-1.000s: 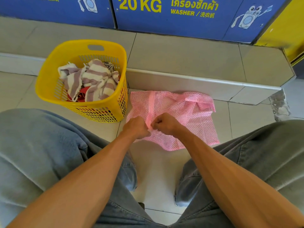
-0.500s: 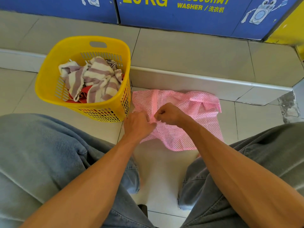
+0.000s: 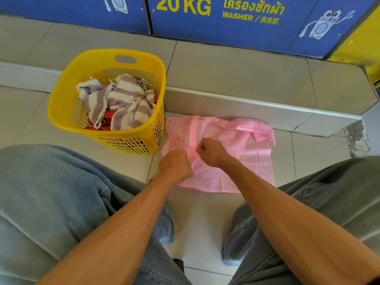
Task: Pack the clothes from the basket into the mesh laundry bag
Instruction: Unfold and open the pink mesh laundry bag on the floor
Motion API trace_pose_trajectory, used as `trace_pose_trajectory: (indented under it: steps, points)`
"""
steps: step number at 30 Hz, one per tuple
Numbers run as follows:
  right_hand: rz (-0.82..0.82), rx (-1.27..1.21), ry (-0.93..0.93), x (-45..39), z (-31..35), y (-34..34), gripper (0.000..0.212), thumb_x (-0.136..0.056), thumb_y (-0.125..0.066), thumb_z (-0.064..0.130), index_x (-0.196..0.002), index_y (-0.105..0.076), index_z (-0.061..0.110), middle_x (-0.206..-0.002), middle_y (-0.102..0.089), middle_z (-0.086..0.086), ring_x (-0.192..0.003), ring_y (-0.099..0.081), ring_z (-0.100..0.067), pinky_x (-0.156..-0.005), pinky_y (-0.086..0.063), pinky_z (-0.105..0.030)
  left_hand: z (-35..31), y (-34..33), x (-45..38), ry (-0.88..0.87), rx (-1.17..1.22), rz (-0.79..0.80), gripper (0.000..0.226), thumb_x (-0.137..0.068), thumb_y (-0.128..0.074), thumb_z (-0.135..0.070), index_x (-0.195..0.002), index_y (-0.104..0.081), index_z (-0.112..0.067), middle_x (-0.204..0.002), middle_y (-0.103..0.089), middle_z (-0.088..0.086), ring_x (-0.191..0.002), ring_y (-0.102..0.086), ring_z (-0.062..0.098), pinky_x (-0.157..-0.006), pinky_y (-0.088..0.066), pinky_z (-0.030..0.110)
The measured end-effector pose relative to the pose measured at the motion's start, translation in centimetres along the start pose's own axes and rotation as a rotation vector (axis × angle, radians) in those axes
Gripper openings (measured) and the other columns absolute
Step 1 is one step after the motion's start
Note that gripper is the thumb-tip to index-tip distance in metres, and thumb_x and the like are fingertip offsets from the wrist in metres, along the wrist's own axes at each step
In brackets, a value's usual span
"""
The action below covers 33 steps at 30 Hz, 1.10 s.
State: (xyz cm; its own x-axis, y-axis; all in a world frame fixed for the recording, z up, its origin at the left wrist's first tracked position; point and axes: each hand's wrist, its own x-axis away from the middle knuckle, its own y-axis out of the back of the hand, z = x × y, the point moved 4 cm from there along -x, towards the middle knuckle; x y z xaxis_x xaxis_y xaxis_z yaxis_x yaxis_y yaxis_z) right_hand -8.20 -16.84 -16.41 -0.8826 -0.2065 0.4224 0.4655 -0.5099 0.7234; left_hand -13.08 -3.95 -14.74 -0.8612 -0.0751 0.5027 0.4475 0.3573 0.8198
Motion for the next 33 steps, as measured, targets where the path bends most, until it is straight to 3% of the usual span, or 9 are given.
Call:
trace_pose_trajectory:
  steps: [2, 5, 9, 13, 18, 22, 26, 31, 33]
  points:
    - [-0.051, 0.033, -0.004, -0.3, -0.2, 0.5, 0.042, -0.097, -0.049, -0.003, -0.057, -0.049, 0.01, -0.056, -0.048, -0.009, -0.056, -0.046, -0.021, -0.056, -0.042, -0.036, 0.4, -0.7, 0.1, 0.014, -0.053, 0.138, 0.032, -0.069, -0.088, -0.031, -0.089, -0.07, -0.015, -0.086, -0.069, -0.001, -0.084, -0.068, 0.021, -0.069, -0.053, 0.032]
    - [-0.132, 0.0, -0.019, -1.0, 0.0, 2.0, 0.04, -0.093, -0.049, -0.004, -0.058, -0.043, 0.014, -0.06, -0.049, -0.007, -0.059, -0.046, -0.022, -0.06, -0.044, -0.035, 0.8, -1.7, -0.4, 0.023, -0.128, 0.285, 0.038, -0.072, -0.085, -0.039, -0.097, -0.068, -0.017, -0.095, -0.07, -0.001, -0.088, -0.067, 0.021, -0.082, -0.057, 0.036]
    - [-0.043, -0.098, 0.015, -1.6, 1.1, 3.0, 0.023, -0.095, -0.059, 0.002, -0.083, -0.073, -0.01, -0.088, -0.076, -0.026, -0.078, -0.072, -0.03, -0.078, -0.061, -0.043, -0.2, -0.1, -1.8, 0.015, -0.025, 0.02, 0.05, -0.078, -0.062, -0.068, -0.09, -0.065, -0.019, -0.085, -0.063, -0.005, -0.085, -0.062, 0.021, -0.074, -0.051, 0.032]
    - [0.002, -0.105, 0.047, -2.2, 1.3, 3.2, 0.02, -0.096, -0.062, 0.005, -0.095, -0.077, -0.009, -0.1, -0.078, -0.024, -0.095, -0.075, -0.033, -0.086, -0.062, -0.045, -1.8, 1.5, -3.0, -0.064, 0.006, -0.224, 0.024, -0.089, -0.064, -0.039, -0.086, -0.069, -0.016, -0.088, -0.07, 0.003, -0.087, -0.066, 0.026, -0.069, -0.055, 0.035]
    - [0.005, 0.02, 0.025, -4.1, 0.7, 2.8, 0.03, -0.094, -0.053, -0.001, -0.066, -0.061, -0.003, -0.067, -0.062, -0.022, -0.064, -0.057, -0.027, -0.068, -0.055, -0.039, -1.8, -0.3, -3.4, -0.07, -0.021, 0.046, 0.025, -0.08, -0.073, -0.024, -0.066, -0.053, -0.017, -0.066, -0.056, -0.001, -0.076, -0.067, 0.024, -0.056, -0.045, 0.03]
    - [-0.074, 0.087, -0.001, -6.2, 0.4, 4.0, 0.039, -0.093, -0.051, -0.003, -0.057, -0.05, 0.012, -0.062, -0.05, -0.007, -0.064, -0.053, -0.025, -0.064, -0.051, -0.04, -0.6, -2.0, -3.2, -0.045, -0.107, 0.213, 0.029, -0.081, -0.068, -0.032, -0.102, -0.064, -0.013, -0.092, -0.067, 0.008, -0.091, -0.067, 0.027, -0.073, -0.054, 0.037]
    - [-0.055, 0.002, -0.017, -8.3, 0.5, 5.2, 0.025, -0.094, -0.053, 0.001, -0.074, -0.066, -0.002, -0.072, -0.066, -0.017, -0.069, -0.056, -0.023, -0.064, -0.051, -0.037, -1.3, -0.1, -5.4, 0.004, 0.068, -0.093, 0.065, -0.084, -0.055, -0.064, -0.124, -0.051, -0.013, -0.111, -0.062, 0.004, -0.104, -0.062, 0.028, -0.083, -0.054, 0.041]
    - [0.039, -0.045, 0.019, -10.2, 1.2, 5.4, 0.024, -0.098, -0.057, 0.008, -0.102, -0.075, -0.008, -0.107, -0.076, -0.026, -0.101, -0.073, -0.037, -0.09, -0.06, -0.049, -4.0, 1.9, -9.1, -0.061, 0.208, -0.211, 0.024, -0.097, -0.057, -0.034, -0.083, -0.054, -0.015, -0.078, -0.059, 0.002, -0.085, -0.065, 0.027, -0.059, -0.041, 0.031]
    - [0.044, -0.007, 0.012, -11.5, 0.7, 5.2, 0.026, -0.099, -0.055, 0.008, -0.102, -0.074, -0.009, -0.104, -0.076, -0.026, -0.098, -0.072, -0.039, -0.082, -0.061, -0.048, -3.9, 1.7, -10.0, -0.037, 0.223, -0.187, 0.03, -0.094, -0.061, -0.026, -0.069, -0.05, -0.015, -0.065, -0.051, 0.0, -0.076, -0.063, 0.026, -0.054, -0.037, 0.03]
